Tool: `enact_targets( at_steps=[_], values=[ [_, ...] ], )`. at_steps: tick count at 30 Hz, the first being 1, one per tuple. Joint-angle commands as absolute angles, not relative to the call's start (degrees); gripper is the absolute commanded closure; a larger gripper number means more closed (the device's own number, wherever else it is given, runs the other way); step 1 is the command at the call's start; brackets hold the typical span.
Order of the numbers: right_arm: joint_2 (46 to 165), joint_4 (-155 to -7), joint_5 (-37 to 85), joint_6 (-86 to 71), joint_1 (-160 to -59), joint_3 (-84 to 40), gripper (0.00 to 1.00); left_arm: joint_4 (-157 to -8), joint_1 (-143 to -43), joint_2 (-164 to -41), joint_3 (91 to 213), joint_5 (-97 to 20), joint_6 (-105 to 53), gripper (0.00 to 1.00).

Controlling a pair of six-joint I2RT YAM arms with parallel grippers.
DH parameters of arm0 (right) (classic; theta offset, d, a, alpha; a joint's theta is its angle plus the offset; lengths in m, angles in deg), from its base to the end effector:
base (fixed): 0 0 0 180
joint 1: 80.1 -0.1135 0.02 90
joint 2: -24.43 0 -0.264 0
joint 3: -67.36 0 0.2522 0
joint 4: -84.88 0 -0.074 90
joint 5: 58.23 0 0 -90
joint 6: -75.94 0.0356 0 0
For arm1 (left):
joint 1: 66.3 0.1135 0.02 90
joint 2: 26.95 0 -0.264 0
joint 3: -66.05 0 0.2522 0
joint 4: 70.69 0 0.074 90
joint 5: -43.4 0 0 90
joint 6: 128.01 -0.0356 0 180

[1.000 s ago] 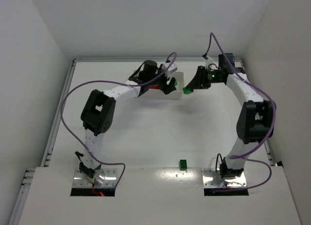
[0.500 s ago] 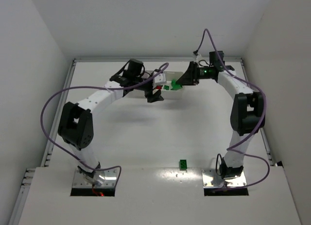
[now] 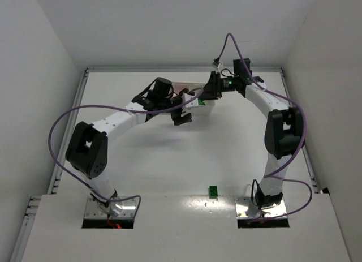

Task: Sort the legos into containers by color

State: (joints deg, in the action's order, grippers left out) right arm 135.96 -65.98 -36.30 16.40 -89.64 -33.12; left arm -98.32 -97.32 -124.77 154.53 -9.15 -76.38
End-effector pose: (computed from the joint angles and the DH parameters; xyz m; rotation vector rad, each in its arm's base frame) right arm 0.4197 0.1040 0.2544 -0.2732 2.2411 1.7093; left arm 0.3201 -0.2177 0.2726 1.4905 1.5277 -0.6446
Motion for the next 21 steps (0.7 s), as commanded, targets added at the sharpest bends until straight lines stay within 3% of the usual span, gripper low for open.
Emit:
enact_targets(
  at_steps=[1, 6, 10, 21],
  values=[
    [133.9, -67.6, -35.4, 15.2, -90.0, -33.5, 1.0, -89.7, -97.6, -121.5, 154.6, -12.6, -74.0, 0.25],
    [133.4, -64.5, -33.4, 12.2, -90.0, -33.5, 1.0, -82.6, -97.6, -119.5, 151.4, -17.1, -70.6, 0.27],
    [133.4, -64.5, -33.4, 12.2, -90.6, -33.0, 1.0, -81.9, -97.0, -119.5, 151.4, -15.6, -69.6, 0.35],
    [133.9, -65.0, -32.9, 12.2, -91.1, -34.2, 1.0, -81.9, -97.0, -119.0, 150.8, -11.8, -69.6, 0.38]
  ],
)
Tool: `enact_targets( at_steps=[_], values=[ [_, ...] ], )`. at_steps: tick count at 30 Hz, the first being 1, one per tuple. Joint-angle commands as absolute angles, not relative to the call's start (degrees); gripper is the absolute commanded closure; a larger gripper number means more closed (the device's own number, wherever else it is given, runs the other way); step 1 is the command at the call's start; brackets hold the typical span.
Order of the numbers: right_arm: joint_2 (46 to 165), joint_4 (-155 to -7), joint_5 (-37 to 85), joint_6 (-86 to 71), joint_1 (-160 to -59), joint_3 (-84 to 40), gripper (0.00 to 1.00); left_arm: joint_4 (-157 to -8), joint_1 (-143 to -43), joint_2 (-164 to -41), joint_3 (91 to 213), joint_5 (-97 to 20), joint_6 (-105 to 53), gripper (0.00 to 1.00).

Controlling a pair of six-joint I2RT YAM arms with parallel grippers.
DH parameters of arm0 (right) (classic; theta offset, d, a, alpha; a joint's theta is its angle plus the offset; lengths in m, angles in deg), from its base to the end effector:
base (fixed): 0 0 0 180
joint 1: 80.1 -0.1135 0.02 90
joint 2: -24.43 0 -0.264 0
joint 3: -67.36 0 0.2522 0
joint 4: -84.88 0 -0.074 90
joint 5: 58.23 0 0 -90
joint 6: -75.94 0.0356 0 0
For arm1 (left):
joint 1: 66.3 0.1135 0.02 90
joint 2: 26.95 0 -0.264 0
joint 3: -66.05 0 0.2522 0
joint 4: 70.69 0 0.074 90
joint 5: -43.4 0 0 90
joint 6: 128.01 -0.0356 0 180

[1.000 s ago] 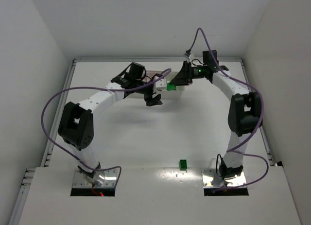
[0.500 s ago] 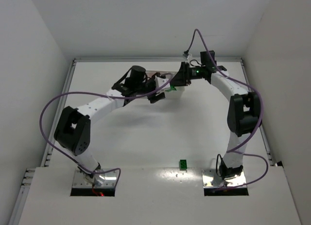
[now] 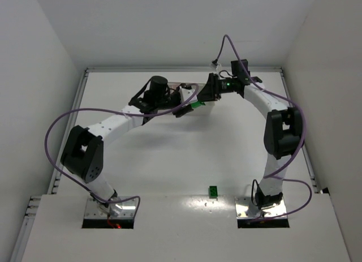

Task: Sort the legos into containers by color

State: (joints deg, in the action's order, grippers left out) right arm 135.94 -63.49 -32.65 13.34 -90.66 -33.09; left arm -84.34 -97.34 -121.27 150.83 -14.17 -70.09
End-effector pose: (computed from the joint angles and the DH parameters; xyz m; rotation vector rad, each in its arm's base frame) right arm 0.4168 0.1104 0.2501 -0.2799 2.2770 1.6325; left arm 0.3194 -0.2145 0.2940 1.3139 1.4380 -0.5448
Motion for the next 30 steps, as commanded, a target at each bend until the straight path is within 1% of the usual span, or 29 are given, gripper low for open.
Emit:
enact_targets(
  at_steps=[1, 2, 4, 5, 6, 10, 13, 14, 17, 18, 19, 20, 25, 30],
  values=[
    [133.9, -65.0, -32.9, 12.2, -91.6, -34.2, 1.0, -81.9, -97.0, -119.0, 150.8, -11.8, -69.6, 0.4],
    [133.9, -65.0, -32.4, 12.2, -91.6, -34.2, 1.0, -81.9, -97.0, -119.0, 150.8, -11.8, -69.6, 0.41],
    [133.9, -65.0, -32.4, 12.2, -91.6, -34.7, 1.0, -81.9, -97.0, -119.0, 150.8, -11.3, -69.0, 0.48],
    [134.5, -65.0, -32.4, 12.2, -92.1, -34.7, 1.0, -81.9, -97.0, -119.0, 150.8, -11.3, -69.0, 0.53],
    [134.5, -65.5, -32.4, 12.2, -92.1, -34.7, 1.0, -81.9, -97.0, -119.0, 150.8, -11.3, -68.5, 0.55],
    [135.0, -65.5, -32.4, 12.2, -92.7, -34.7, 1.0, -81.4, -97.0, -119.5, 151.4, -11.3, -68.5, 0.55],
    [135.0, -65.5, -32.4, 12.2, -92.7, -35.3, 1.0, -81.4, -97.0, -119.5, 151.4, -11.3, -68.5, 0.61],
    [135.0, -65.5, -32.4, 12.2, -92.7, -35.3, 1.0, -81.4, -97.0, -119.5, 151.4, -11.3, -68.5, 0.71],
    [135.0, -65.5, -31.9, 12.2, -92.7, -35.3, 1.0, -81.4, -97.0, -119.5, 150.7, -11.3, -68.0, 0.87],
    [135.0, -65.5, -31.9, 12.2, -92.7, -35.8, 1.0, -81.4, -97.0, -119.5, 150.6, -11.3, -68.0, 0.95],
    [135.0, -65.5, -31.9, 12.2, -92.1, -35.8, 1.0, -81.4, -97.0, -119.0, 150.0, -11.3, -68.0, 0.98],
    [135.0, -65.5, -31.9, 12.2, -92.1, -35.8, 1.0, -81.4, -97.0, -119.0, 149.0, -11.8, -68.5, 1.0],
    [135.0, -61.8, -30.7, 8.5, -89.9, -39.2, 1.0, -83.3, -97.0, -117.1, 145.3, -11.8, -70.1, 1.0],
    [135.0, -60.5, -30.2, 7.5, -88.3, -39.2, 1.0, -85.4, -97.0, -115.3, 141.9, -13.0, -71.1, 1.0]
  ],
)
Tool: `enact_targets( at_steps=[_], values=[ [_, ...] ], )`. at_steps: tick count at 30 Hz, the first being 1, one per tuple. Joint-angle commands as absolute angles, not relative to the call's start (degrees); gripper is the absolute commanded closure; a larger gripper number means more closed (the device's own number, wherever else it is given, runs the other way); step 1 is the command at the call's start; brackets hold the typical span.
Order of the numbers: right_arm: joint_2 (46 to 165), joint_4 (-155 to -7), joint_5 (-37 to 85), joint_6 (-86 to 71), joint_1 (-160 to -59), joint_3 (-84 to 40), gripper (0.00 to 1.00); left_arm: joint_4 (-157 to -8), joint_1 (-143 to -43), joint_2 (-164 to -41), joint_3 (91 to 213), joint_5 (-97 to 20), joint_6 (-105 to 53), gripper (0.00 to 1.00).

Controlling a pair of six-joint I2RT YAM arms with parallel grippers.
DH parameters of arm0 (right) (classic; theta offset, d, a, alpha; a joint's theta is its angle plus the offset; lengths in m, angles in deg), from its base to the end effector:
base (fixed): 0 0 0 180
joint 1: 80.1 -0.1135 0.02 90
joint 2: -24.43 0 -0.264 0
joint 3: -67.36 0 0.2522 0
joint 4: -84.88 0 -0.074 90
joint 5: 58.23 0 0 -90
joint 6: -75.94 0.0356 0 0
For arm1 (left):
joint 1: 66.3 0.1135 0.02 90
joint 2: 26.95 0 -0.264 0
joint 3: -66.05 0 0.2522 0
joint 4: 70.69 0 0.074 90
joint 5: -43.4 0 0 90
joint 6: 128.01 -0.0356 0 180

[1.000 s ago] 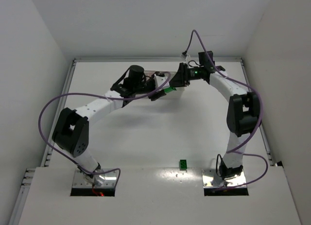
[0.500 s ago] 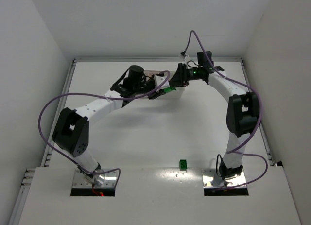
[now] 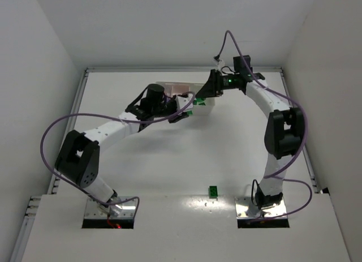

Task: Sort the legos into containers by color

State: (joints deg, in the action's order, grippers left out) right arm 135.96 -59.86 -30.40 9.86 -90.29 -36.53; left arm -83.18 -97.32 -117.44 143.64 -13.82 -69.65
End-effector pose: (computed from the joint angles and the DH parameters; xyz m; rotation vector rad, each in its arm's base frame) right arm 0.4208 0.1076 0.2639 -0.3122 2.2620 1.5552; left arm 0.3003 -0.2031 0.2766 1.3231 1.4764 -0.5666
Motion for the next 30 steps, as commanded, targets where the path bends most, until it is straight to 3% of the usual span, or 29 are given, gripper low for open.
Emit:
enact_targets(
  at_steps=[1, 7, 15, 25, 27, 28, 30],
  values=[
    [135.0, -59.8, -29.7, 6.8, -88.3, -39.2, 1.0, -85.4, -97.0, -114.7, 141.9, -13.0, -71.1, 1.0],
    [133.9, -57.8, -27.1, 4.2, -85.9, -39.2, 1.0, -82.7, -96.4, -116.8, 142.6, -15.2, -67.1, 1.0],
    [132.3, -56.1, -16.4, 2.1, -83.4, -38.0, 1.0, -79.5, -96.4, -134.0, 163.3, -20.4, -51.9, 1.0],
    [131.2, -56.1, -10.9, 2.1, -81.2, -37.5, 1.0, -83.6, -96.4, -149.9, 180.4, -22.9, -51.5, 0.98],
    [131.9, -56.1, -10.3, 1.6, -81.2, -38.1, 1.0, -84.7, -96.4, -151.1, 181.6, -22.9, -51.5, 0.88],
    [131.9, -56.1, -10.3, 1.6, -81.2, -38.1, 1.0, -84.7, -96.4, -152.0, 181.6, -22.9, -51.5, 0.63],
    [133.9, -56.1, -9.8, 1.0, -81.2, -40.0, 1.0, -85.3, -96.4, -152.5, 181.6, -23.5, -51.5, 0.46]
  ],
)
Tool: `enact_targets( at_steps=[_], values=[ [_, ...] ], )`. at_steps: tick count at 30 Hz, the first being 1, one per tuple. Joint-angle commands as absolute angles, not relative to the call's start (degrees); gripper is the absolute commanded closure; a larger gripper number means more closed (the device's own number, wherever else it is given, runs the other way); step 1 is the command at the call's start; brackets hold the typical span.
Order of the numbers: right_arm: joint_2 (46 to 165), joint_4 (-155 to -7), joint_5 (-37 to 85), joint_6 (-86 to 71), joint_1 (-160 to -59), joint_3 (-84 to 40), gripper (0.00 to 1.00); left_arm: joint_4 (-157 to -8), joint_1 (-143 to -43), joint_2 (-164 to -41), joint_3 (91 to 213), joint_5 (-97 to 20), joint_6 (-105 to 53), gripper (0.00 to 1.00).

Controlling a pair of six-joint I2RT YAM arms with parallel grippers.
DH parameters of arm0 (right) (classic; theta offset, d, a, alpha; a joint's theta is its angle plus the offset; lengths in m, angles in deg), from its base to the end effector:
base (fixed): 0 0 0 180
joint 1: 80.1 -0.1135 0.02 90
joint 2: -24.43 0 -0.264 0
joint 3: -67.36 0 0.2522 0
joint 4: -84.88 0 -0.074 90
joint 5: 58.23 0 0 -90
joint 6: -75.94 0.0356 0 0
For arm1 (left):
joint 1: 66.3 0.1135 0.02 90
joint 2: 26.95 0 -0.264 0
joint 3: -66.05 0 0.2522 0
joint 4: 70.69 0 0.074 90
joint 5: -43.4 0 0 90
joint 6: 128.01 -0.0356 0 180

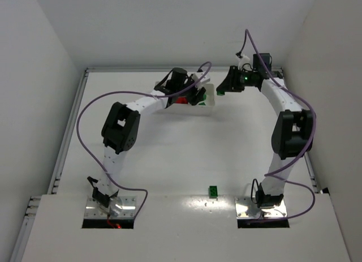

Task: Sort the legos into containers by color

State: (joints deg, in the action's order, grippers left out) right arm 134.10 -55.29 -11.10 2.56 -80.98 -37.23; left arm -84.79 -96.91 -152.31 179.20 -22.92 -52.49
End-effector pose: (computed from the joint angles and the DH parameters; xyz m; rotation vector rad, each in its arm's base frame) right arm 0.4305 0.0308 0.2691 -0.0559 2.3099 1.0289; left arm 0.4358 -0.2745 0.2282 1.0186 1.7668 -0.5960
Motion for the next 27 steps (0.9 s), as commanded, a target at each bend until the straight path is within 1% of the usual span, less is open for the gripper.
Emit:
enact_targets(
  at_steps=[1, 2, 5, 6, 7, 10, 13, 16, 19, 20, 23, 24, 26, 27],
  values=[
    [134.6, -55.5, -9.8, 1.0, -81.2, -40.6, 1.0, -85.3, -96.4, -152.5, 181.6, -24.2, -50.7, 0.36],
    [135.3, -55.5, -9.8, 1.0, -81.2, -41.8, 1.0, -84.8, -96.4, -152.5, 182.1, -24.2, -49.5, 0.27],
    [138.1, -55.5, -9.3, 0.4, -81.7, -44.2, 1.0, -80.5, -95.7, -150.8, 180.8, -23.0, -43.9, 0.23],
    [138.7, -55.5, -8.8, 0.4, -81.7, -44.7, 1.0, -77.2, -95.0, -150.1, 179.7, -23.0, -42.2, 0.16],
    [140.0, -55.5, -8.7, 0.4, -81.7, -46.0, 1.0, -75.6, -94.2, -148.6, 179.2, -23.0, -39.3, 0.0],
    [142.0, -56.0, -8.7, 0.4, -83.1, -48.4, 1.0, -73.8, -92.8, -146.4, 179.2, -22.5, -36.2, 0.0],
    [144.7, -56.6, -8.7, 0.4, -84.7, -50.5, 1.0, -74.4, -91.3, -142.5, 179.7, -22.5, -29.4, 0.0],
    [147.1, -57.2, -7.7, -0.3, -85.6, -51.8, 1.0, -82.2, -88.5, -140.6, 183.8, -21.0, -26.9, 0.0],
    [149.1, -57.2, -6.3, -1.9, -88.1, -53.0, 1.0, -86.2, -85.1, -139.1, 183.9, -16.3, -20.9, 0.0],
    [149.7, -56.6, -4.5, -2.6, -89.2, -53.8, 0.93, -86.7, -82.8, -139.1, 183.9, -14.7, -18.8, 0.0],
    [152.4, -55.9, -1.6, -5.1, -90.4, -55.2, 0.73, -86.7, -80.5, -134.9, 178.9, -13.4, -19.6, 0.0],
    [153.0, -55.9, -1.6, -5.1, -90.4, -55.2, 0.59, -87.4, -79.8, -133.9, 177.9, -13.9, -22.0, 0.0],
    [153.9, -55.3, -0.7, -7.4, -90.9, -55.2, 0.55, -88.2, -79.8, -132.5, 175.7, -14.4, -23.9, 0.0],
    [154.5, -55.3, -0.7, -7.9, -90.9, -55.2, 0.5, -89.0, -79.3, -131.5, 175.1, -14.4, -25.9, 0.0]
  ],
)
